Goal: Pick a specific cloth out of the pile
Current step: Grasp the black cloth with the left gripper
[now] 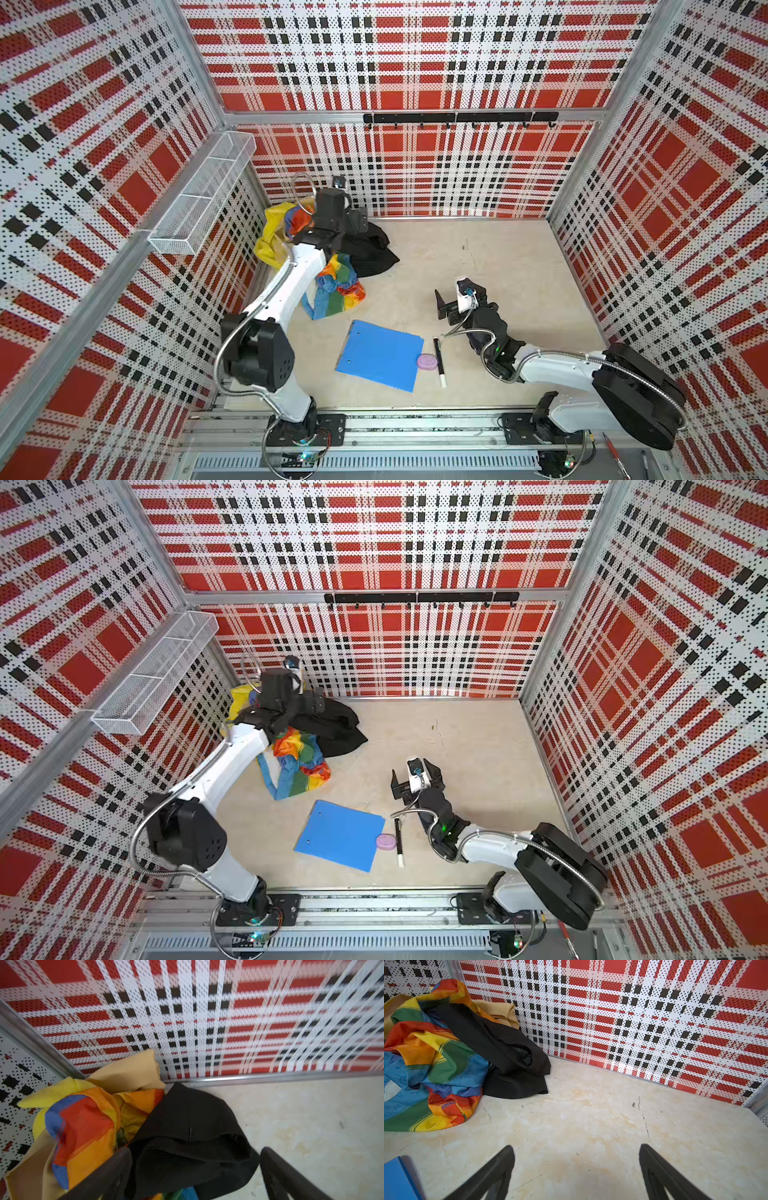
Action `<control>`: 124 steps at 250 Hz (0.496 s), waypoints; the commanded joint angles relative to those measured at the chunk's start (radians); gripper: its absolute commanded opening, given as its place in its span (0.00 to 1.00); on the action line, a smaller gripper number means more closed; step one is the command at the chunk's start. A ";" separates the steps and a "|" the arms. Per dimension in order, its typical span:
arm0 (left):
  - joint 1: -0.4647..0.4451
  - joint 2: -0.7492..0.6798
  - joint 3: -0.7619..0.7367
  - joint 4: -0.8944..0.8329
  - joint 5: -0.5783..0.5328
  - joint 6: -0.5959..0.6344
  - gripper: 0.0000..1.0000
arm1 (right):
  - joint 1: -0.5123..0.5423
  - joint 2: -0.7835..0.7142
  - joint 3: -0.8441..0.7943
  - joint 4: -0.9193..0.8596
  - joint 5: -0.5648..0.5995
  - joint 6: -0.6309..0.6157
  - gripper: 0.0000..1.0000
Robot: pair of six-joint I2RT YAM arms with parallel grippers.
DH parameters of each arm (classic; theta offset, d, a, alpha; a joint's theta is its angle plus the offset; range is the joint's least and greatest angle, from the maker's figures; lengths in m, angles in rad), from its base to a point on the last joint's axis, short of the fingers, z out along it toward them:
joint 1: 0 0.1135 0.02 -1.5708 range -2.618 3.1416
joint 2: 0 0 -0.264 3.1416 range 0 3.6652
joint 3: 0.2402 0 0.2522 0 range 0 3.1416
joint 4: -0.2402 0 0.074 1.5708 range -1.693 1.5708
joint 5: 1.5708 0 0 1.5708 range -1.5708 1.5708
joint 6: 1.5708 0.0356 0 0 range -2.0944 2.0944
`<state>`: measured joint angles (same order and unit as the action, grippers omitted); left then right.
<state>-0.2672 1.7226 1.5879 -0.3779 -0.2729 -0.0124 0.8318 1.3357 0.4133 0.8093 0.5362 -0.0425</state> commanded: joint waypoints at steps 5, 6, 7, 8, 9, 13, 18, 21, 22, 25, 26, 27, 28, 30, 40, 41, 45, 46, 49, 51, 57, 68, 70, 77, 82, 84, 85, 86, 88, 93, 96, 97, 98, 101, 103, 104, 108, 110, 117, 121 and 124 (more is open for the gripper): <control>-0.001 0.131 0.082 -0.163 -0.240 0.066 0.99 | 0.003 -0.001 0.024 0.032 0.008 -0.017 1.00; 0.000 0.134 0.085 -0.167 -0.240 0.064 0.99 | 0.002 -0.001 0.024 0.032 0.008 -0.017 1.00; 0.001 0.138 0.087 -0.171 -0.241 0.064 0.99 | 0.002 -0.002 0.023 0.032 0.009 -0.017 1.00; 0.001 0.143 0.090 -0.175 -0.243 0.063 0.99 | 0.002 -0.002 0.023 0.032 0.009 -0.017 1.00; 0.002 0.147 0.093 -0.178 -0.244 0.061 0.99 | 0.002 -0.001 0.024 0.031 0.009 -0.017 1.00; 0.004 0.162 0.106 -0.191 -0.247 0.057 0.99 | 0.003 -0.001 0.024 0.031 0.008 -0.017 1.00; 0.006 0.180 0.119 -0.208 -0.250 0.053 0.99 | 0.003 -0.001 0.026 0.031 0.008 -0.019 1.00; 0.006 0.190 0.126 -0.215 -0.251 0.053 0.99 | 0.003 -0.001 0.025 0.031 0.008 -0.019 1.00; 0.007 0.193 0.128 -0.218 -0.251 0.054 0.99 | 0.003 -0.001 0.024 0.031 0.009 -0.019 1.00; 0.007 0.203 0.134 -0.224 -0.253 0.054 0.99 | 0.002 0.000 0.025 0.031 0.008 -0.019 1.00; 0.008 0.206 0.136 -0.225 -0.254 0.054 0.99 | 0.002 0.000 0.025 0.031 0.009 -0.019 1.00; 0.008 0.209 0.138 -0.227 -0.254 0.054 0.99 | 0.002 0.000 0.025 0.031 0.010 -0.019 1.00; 0.008 0.211 0.140 -0.228 -0.255 0.054 0.99 | 0.001 0.000 0.024 0.031 0.010 -0.020 1.00; 0.008 0.217 0.143 -0.231 -0.257 0.055 0.99 | 0.002 0.000 0.025 0.031 0.009 -0.020 1.00; 0.008 0.243 0.153 -0.239 -0.271 0.064 0.99 | 0.002 0.003 0.025 0.031 0.011 -0.020 1.00; 0.009 0.245 0.154 -0.240 -0.273 0.065 0.99 | 0.003 0.002 0.025 0.031 0.011 -0.020 1.00; 0.009 0.254 0.157 -0.241 -0.280 0.067 0.99 | 0.003 0.003 0.027 0.031 0.011 -0.020 1.00; 0.009 0.256 0.158 -0.242 -0.282 0.069 0.99 | 0.003 0.003 0.026 0.031 0.011 -0.021 1.00; 0.010 0.263 0.161 -0.244 -0.288 0.072 0.99 | 0.003 0.003 0.027 0.031 0.010 -0.022 1.00; 0.012 0.266 0.163 -0.245 -0.290 0.073 0.99 | 0.003 0.004 0.027 0.031 0.011 -0.022 1.00; 0.018 0.280 0.169 -0.249 -0.298 0.076 0.99 | 0.003 0.005 0.027 0.031 0.011 -0.022 1.00; 0.032 0.303 0.184 -0.264 -0.307 0.068 0.99 | 0.002 0.005 0.028 0.030 0.011 -0.022 1.00; 0.032 0.307 0.187 -0.268 -0.306 0.066 1.00 | 0.002 0.005 0.028 0.030 0.011 -0.022 1.00; 0.062 0.316 0.197 -0.284 -0.296 0.052 0.93 | 0.003 0.005 0.028 0.030 0.011 -0.022 1.00; 0.077 0.321 0.201 -0.294 -0.283 0.036 0.87 | 0.003 0.005 0.028 0.030 0.011 -0.022 1.00; 0.082 0.322 0.203 -0.297 -0.279 0.030 0.84 | 0.003 0.005 0.028 0.031 0.011 -0.022 1.00; 0.086 0.323 0.203 -0.299 -0.276 0.027 0.83 | 0.003 0.005 0.028 0.031 0.011 -0.022 1.00; 0.089 0.323 0.204 -0.300 -0.273 0.024 0.82 | 0.003 0.006 0.028 0.031 0.011 -0.022 1.00; 0.096 0.323 0.205 -0.302 -0.269 0.016 0.81 | 0.003 0.006 0.028 0.030 0.011 -0.022 1.00; 0.114 0.322 0.205 -0.310 -0.256 -0.004 0.79 | 0.003 0.005 0.028 0.030 0.013 -0.022 1.00; 0.127 0.320 0.204 -0.314 -0.248 -0.017 0.79 | 0.003 0.005 0.028 0.030 0.012 -0.022 1.00; 0.132 0.320 0.203 -0.315 -0.244 -0.021 0.78 | 0.002 0.006 0.028 0.030 0.013 -0.023 1.00; 0.136 0.318 0.204 -0.316 -0.241 -0.025 0.78 | 0.002 0.006 0.028 0.030 0.013 -0.022 1.00; 0.149 0.314 0.199 -0.317 -0.232 -0.038 0.78 | 0.002 0.006 0.029 0.030 0.013 -0.023 1.00; 0.157 0.311 0.196 -0.317 -0.225 -0.047 0.78 | 0.003 0.006 0.029 0.030 0.012 -0.023 1.00; 0.162 0.309 0.195 -0.317 -0.221 -0.053 0.79 | 0.003 0.006 0.029 0.030 0.012 -0.023 1.00; 0.180 0.303 0.186 -0.317 -0.206 -0.073 0.79 | 0.003 0.007 0.029 0.029 0.014 -0.023 1.00; 0.189 0.298 0.182 -0.316 -0.198 -0.083 0.79 | 0.003 0.007 0.028 0.029 0.014 -0.023 1.00; 0.221 0.283 0.162 -0.310 -0.163 -0.112 0.81 | 0.003 0.006 0.030 0.030 0.015 -0.023 1.00; 0.239 0.276 0.150 -0.302 -0.144 -0.128 0.82 | 0.002 0.008 0.029 0.030 0.014 -0.023 1.00; 0.251 0.270 0.141 -0.296 -0.129 -0.141 0.83 | 0.002 0.008 0.029 0.030 0.014 -0.023 1.00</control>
<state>-0.1524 2.0483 1.7519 -0.6487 -0.4782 -0.0147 0.8318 1.3357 0.4133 0.8036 0.5369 -0.0574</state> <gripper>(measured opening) 0.801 0.999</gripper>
